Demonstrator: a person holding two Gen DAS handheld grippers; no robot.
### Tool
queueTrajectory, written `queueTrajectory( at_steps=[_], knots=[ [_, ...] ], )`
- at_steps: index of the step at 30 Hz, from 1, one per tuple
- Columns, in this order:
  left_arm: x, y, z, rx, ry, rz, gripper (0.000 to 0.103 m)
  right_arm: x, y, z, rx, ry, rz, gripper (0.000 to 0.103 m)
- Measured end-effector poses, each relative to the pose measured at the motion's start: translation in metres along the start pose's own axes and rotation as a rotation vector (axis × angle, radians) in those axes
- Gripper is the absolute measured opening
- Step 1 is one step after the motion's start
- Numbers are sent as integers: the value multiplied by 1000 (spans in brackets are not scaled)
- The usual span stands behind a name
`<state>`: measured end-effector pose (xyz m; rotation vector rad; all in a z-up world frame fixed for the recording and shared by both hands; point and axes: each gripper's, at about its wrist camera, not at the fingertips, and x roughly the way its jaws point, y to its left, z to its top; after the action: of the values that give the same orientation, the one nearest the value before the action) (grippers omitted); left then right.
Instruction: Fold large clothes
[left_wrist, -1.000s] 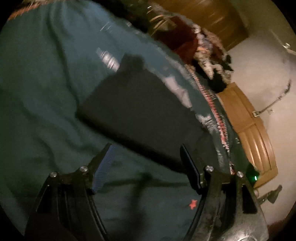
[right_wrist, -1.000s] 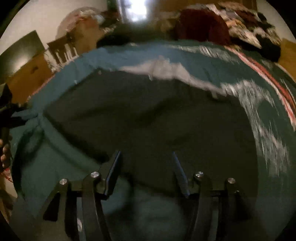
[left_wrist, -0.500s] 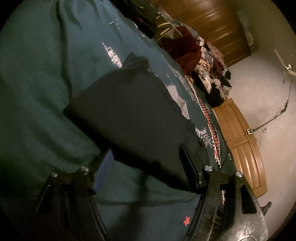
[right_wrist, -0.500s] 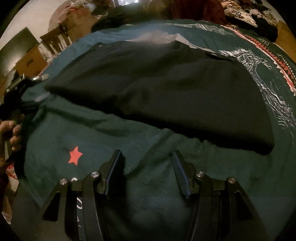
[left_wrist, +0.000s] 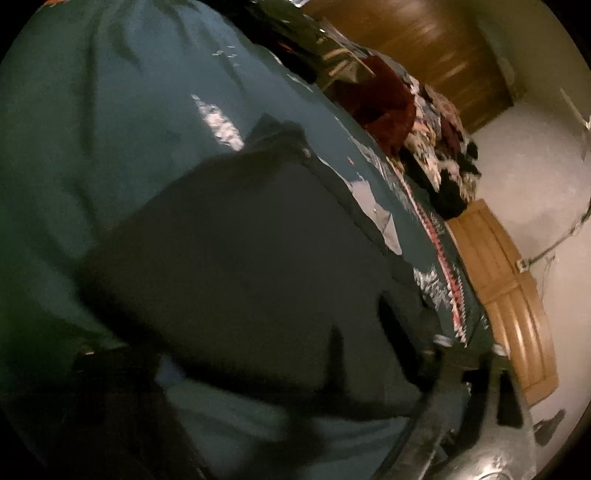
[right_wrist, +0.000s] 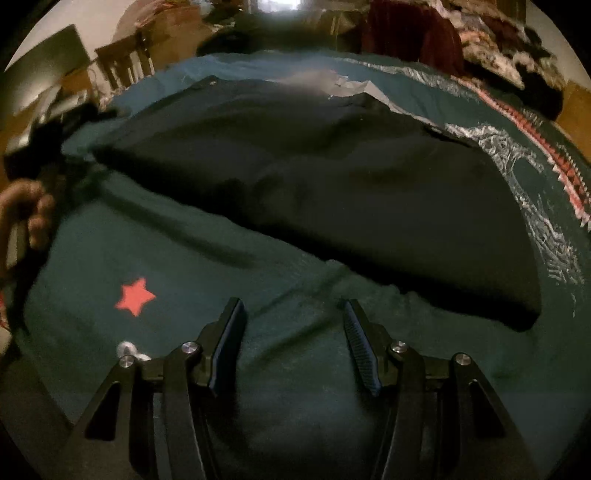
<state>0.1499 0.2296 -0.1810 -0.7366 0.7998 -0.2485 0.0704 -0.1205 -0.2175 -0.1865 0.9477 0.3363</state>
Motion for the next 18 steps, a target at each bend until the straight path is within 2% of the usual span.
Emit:
queueTrajectory(
  at_steps=[4, 7, 10, 12, 18],
  knots=[
    [5, -5, -1, 12, -12, 54, 103, 7, 11, -11, -75, -63, -58, 67],
    [5, -6, -2, 10, -42, 83, 103, 8, 6, -16, -42, -89, -36, 71],
    [4, -7, -6, 24, -78, 100, 103, 10, 0, -18, -5, -93, -17, 78],
    [6, -9, -7, 46, -81, 122, 103, 12, -2, -17, 3, -92, -3, 85],
    [10, -11, -10, 102, -98, 162, 103, 18, -6, -16, 8, -89, 52, 95]
  ],
)
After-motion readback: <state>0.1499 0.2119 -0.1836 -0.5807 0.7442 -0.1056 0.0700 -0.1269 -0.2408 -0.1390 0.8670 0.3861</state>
